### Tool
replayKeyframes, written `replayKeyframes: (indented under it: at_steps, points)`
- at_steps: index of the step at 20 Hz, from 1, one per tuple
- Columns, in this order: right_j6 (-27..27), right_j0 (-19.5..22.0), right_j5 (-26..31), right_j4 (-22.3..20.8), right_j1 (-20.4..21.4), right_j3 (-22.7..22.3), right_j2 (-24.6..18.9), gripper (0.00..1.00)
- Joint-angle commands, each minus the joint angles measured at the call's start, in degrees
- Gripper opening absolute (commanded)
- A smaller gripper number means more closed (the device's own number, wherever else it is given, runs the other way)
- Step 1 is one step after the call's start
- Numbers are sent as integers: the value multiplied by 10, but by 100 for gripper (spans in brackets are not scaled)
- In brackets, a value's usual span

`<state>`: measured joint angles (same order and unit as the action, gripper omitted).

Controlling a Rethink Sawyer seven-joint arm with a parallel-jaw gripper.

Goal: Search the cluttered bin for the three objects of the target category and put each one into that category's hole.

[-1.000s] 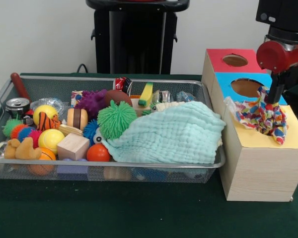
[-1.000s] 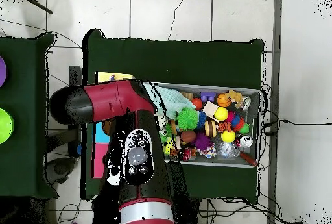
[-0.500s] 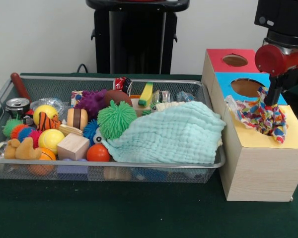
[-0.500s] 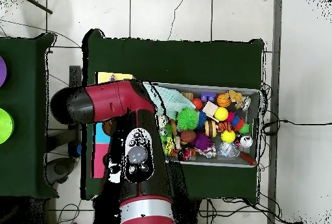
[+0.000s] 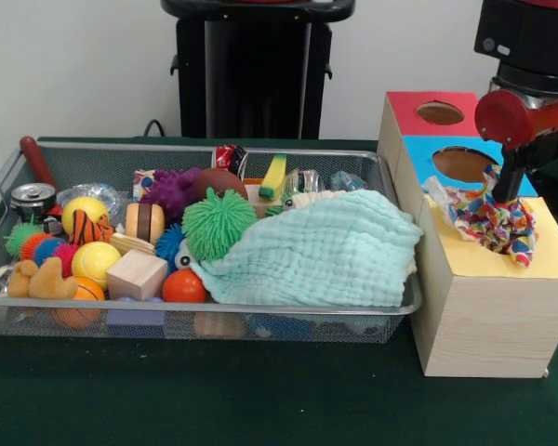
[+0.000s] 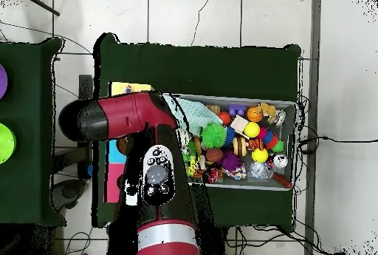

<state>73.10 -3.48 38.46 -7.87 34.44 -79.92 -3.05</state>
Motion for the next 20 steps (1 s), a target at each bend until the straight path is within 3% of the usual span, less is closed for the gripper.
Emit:
replayKeyframes:
  at_steps: [1,11,20]
  points:
    - [84,8,-43,-14,-46,-17,-21,0]
    - [89,6,-82,-16,-61,-12,-21,0]
    - [88,2,-123,-27,-100,4,-9,0]
